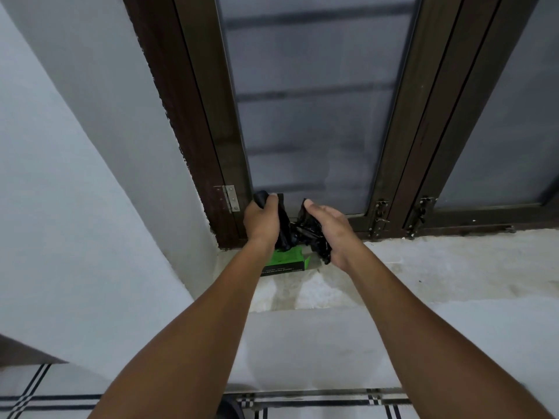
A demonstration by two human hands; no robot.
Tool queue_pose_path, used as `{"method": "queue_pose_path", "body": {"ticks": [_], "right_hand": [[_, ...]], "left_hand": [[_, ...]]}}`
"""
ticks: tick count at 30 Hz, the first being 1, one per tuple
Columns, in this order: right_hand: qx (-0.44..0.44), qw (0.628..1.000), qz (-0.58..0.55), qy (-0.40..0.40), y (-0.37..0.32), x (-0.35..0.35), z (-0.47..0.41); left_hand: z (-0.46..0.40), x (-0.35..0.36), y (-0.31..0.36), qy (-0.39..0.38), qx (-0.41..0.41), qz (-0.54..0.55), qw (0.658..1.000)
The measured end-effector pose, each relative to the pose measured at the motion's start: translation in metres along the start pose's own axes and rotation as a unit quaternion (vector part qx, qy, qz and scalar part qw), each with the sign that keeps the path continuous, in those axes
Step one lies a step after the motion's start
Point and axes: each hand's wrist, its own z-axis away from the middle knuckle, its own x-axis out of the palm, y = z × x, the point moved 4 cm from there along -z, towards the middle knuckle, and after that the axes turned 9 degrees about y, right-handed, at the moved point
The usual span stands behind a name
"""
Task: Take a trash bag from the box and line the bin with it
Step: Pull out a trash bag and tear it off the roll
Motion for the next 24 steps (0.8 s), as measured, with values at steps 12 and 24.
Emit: {"method": "queue_pose_path", "body": {"ticks": [12,24], "right_hand": [[-0.023,0.920,0.340,-0.193,-0.012,-0.002,0.012],[0.064,0.982,-0.103,-0.143,0.010,0.022,0.034]], "left_hand": [[-0.004,-0.002,-0.005,-0.101,0.024,-0.137,0.985],[0.013,0.008,-0.012,-0.125,-0.234,0.103,0.959]]}}
